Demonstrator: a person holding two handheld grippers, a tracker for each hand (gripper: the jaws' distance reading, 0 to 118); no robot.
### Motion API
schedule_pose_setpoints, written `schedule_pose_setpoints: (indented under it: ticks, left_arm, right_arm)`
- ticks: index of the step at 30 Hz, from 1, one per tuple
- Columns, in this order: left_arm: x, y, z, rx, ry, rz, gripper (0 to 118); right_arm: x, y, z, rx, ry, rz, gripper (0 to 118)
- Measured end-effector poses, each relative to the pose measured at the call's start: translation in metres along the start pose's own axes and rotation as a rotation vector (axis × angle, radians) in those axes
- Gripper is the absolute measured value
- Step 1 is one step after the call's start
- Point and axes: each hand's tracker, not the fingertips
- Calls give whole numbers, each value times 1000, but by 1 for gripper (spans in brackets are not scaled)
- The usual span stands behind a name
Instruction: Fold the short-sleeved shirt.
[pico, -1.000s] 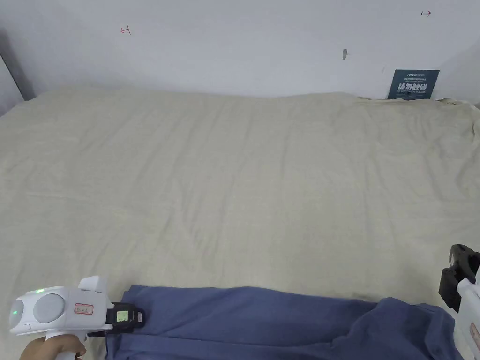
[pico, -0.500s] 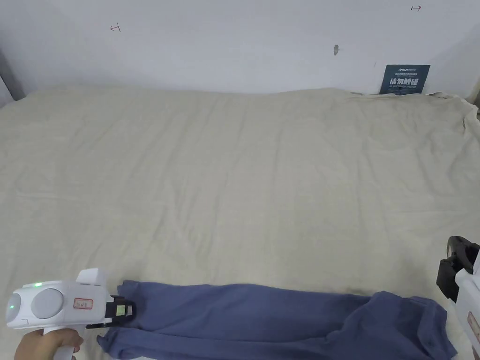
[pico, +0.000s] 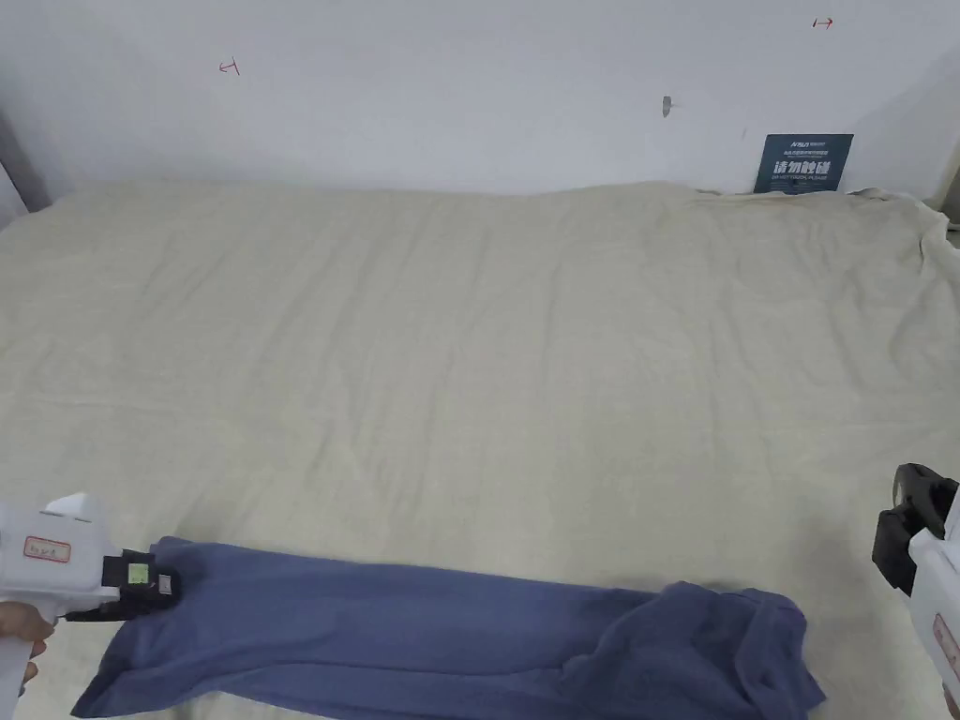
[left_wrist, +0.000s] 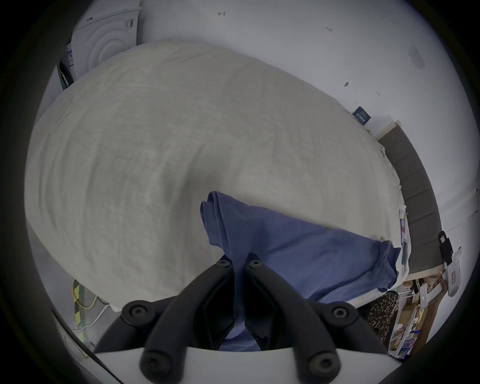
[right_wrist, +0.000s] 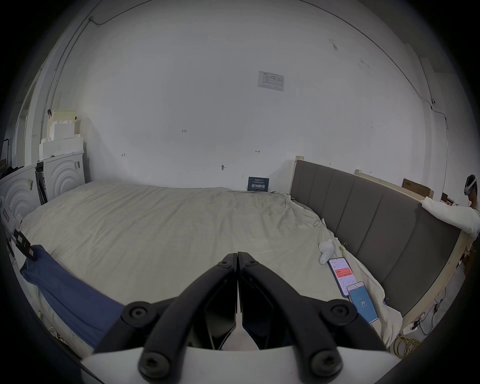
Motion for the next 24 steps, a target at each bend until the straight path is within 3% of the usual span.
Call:
schedule_pose_setpoints:
  ticks: [5, 10, 15, 24]
  left_arm:
    - [18, -2, 6, -13, -11, -23, 1]
    - [91, -13, 27, -32, -37, -154, 1]
    - [156, -22, 30, -63, -151, -235, 1]
    - [228, -41, -38, -150, -183, -335, 1]
  right_arm:
    - [2, -1, 3, -3, -4, -6, 0]
    - [4, -1, 3, 1, -2, -5, 0]
    - [4, -1, 7, 5, 5, -10, 0]
    - [12, -5, 13, 8, 2, -22, 0]
